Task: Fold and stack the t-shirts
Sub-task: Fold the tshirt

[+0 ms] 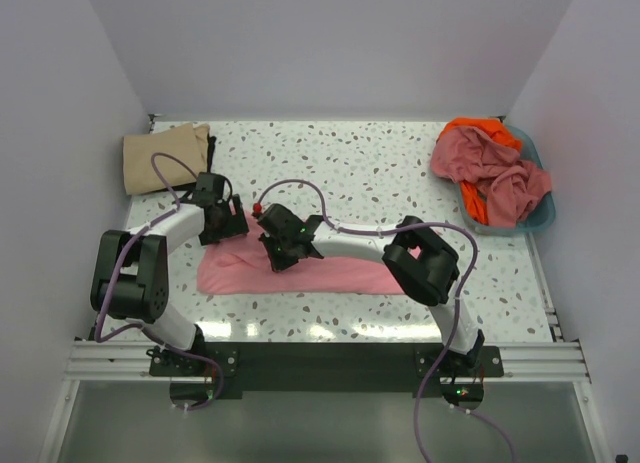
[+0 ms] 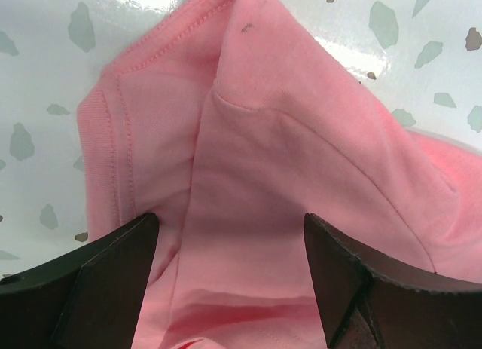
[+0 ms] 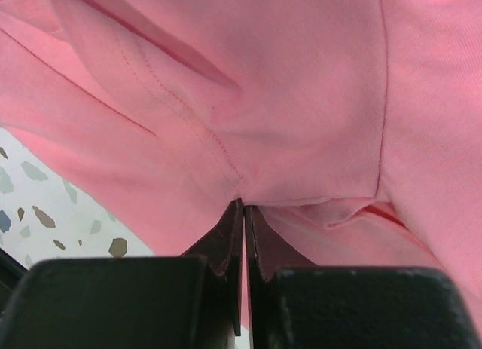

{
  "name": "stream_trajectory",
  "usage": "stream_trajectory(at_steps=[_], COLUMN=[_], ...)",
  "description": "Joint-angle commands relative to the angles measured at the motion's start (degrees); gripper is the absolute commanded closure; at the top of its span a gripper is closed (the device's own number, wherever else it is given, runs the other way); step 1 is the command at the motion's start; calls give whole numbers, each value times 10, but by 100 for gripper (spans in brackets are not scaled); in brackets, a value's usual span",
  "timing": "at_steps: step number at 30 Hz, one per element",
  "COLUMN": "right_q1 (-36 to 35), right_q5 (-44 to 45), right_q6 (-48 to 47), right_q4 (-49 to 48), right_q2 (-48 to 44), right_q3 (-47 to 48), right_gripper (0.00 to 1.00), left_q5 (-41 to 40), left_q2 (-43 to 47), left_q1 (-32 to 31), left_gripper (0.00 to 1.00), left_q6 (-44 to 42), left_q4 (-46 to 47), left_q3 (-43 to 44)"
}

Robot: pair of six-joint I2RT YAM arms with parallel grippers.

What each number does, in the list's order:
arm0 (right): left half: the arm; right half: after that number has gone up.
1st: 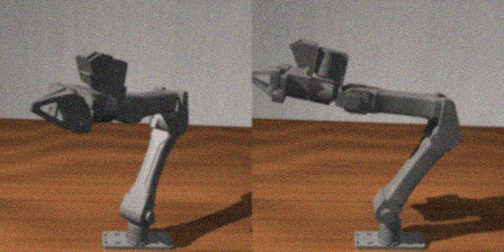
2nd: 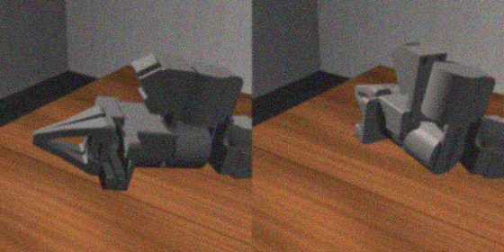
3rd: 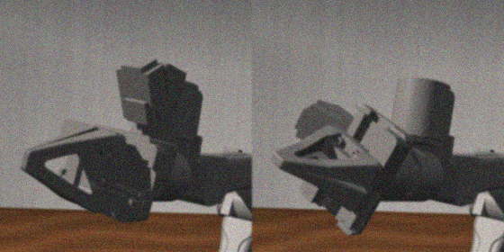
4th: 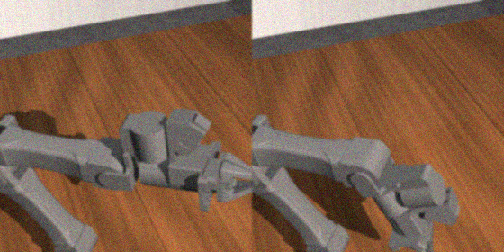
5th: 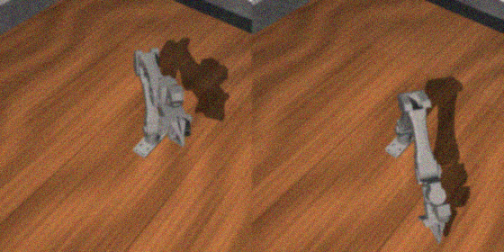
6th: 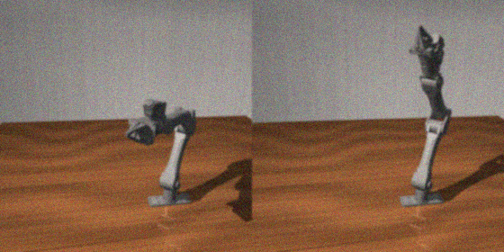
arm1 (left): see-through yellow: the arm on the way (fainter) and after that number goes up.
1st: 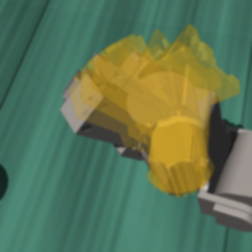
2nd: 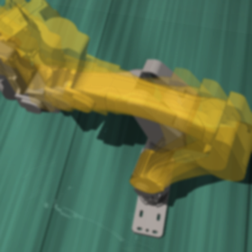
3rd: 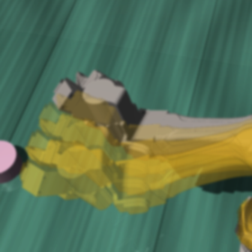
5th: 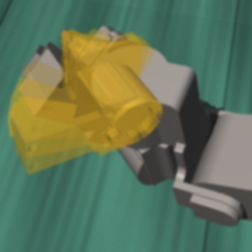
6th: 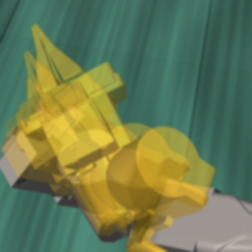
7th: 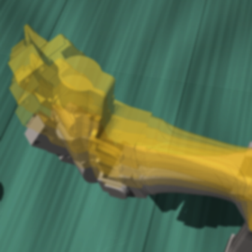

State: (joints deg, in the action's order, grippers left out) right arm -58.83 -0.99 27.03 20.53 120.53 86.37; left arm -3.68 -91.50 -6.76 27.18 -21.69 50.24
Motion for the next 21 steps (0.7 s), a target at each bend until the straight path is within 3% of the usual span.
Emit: stream_trajectory(at_steps=[1, 11, 21], right_q1=[-3, 4, 14], right_q5=[1, 8, -21], right_q6=[-11, -25, -23], right_q4=[21, 122, 164], right_q2=[-30, -47, -26], right_q3=[26, 51, 70], right_gripper=[100, 100, 99], left_q5=[-11, -12, -33], left_q2=[-7, -8, -5], left_q1=[6, 6, 6], left_gripper=[17, 18, 18], left_q6=[-9, -1, -17], left_q4=[15, 17, 9], left_q3=[-11, -21, -17])
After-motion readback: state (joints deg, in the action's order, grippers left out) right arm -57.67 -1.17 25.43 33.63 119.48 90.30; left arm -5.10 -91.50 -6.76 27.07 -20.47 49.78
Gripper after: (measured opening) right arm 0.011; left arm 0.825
